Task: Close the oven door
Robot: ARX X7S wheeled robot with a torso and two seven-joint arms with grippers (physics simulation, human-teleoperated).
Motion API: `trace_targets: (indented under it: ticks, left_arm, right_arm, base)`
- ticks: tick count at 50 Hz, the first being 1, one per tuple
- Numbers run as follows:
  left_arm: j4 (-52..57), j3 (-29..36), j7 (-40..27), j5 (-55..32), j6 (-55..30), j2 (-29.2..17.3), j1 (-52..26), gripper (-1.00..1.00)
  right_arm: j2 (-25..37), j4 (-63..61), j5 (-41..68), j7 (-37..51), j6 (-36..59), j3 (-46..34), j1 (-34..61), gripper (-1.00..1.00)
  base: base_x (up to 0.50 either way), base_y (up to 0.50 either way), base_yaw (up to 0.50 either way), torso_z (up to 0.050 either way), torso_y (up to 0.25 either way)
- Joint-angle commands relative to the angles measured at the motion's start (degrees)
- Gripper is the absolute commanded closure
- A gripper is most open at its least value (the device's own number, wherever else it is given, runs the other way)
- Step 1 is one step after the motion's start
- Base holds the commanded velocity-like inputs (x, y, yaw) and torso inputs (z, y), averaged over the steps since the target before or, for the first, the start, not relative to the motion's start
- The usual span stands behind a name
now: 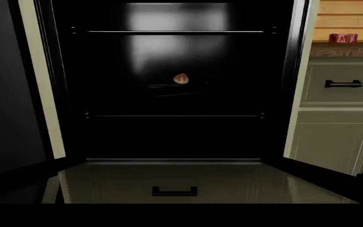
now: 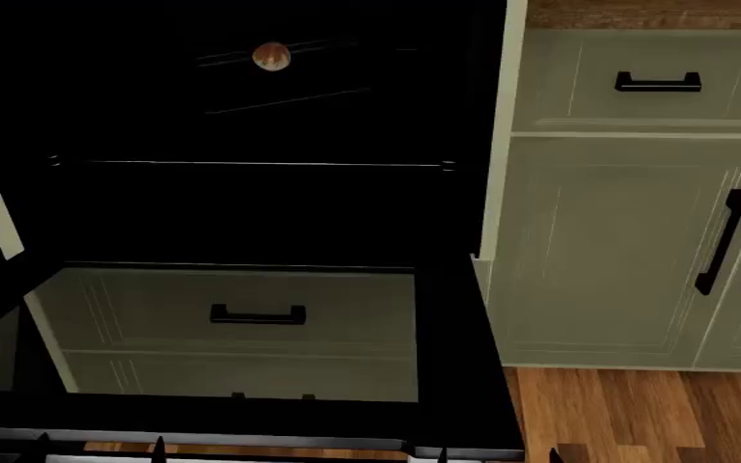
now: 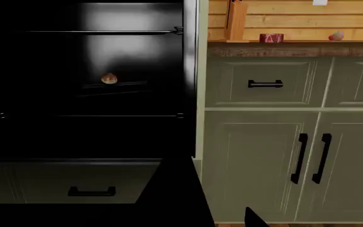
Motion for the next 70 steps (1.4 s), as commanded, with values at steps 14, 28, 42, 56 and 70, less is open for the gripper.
trace_targets:
  ticks: [14, 28, 42, 56, 70]
  left_arm:
    - [-0.3, 3.8, -3.6, -2.6, 0.6, -3.1, 0.0, -1.0]
    - [0.3, 5.4, -5.3, -2.9, -0.7, -4.3, 0.0, -1.0]
    - [-0.7, 6.3, -6.7, -3.7, -1.0, -5.0, -0.8, -1.0]
    - [-0.9, 7.5, -7.7, -4.2, -0.5, -5.9, -0.9, -1.0]
    - [-0.7, 8.5, -8.7, -4.7, -0.2, -6.7, -0.7, -1.0]
  right_arm:
    - [2.9, 0.0, 2.9, 3.3, 0.0, -3.6, 0.1, -1.0]
    - [4.1, -0.2, 4.0, 4.7, 0.1, -5.0, 0.1, -1.0]
    - [4.9, 0.2, 5.1, 5.8, -0.1, -5.9, 0.4, -1.0]
    - [5.9, 0.4, 5.8, 6.8, -0.2, -7.1, 0.6, -1.0]
    - [6.6, 0.5, 6.5, 7.6, -0.4, -8.0, 0.6, -1.0]
  base:
    - [0.0, 0.0, 0.0, 0.0, 0.0]
    - [0.0, 0.0, 0.0, -0.022, 0.0]
    - [0.0, 0.0, 0.0, -0.05, 0.0]
    - [0.0, 0.0, 0.0, -0.05, 0.0]
    - [0.0, 0.0, 0.0, -0.05, 0.0]
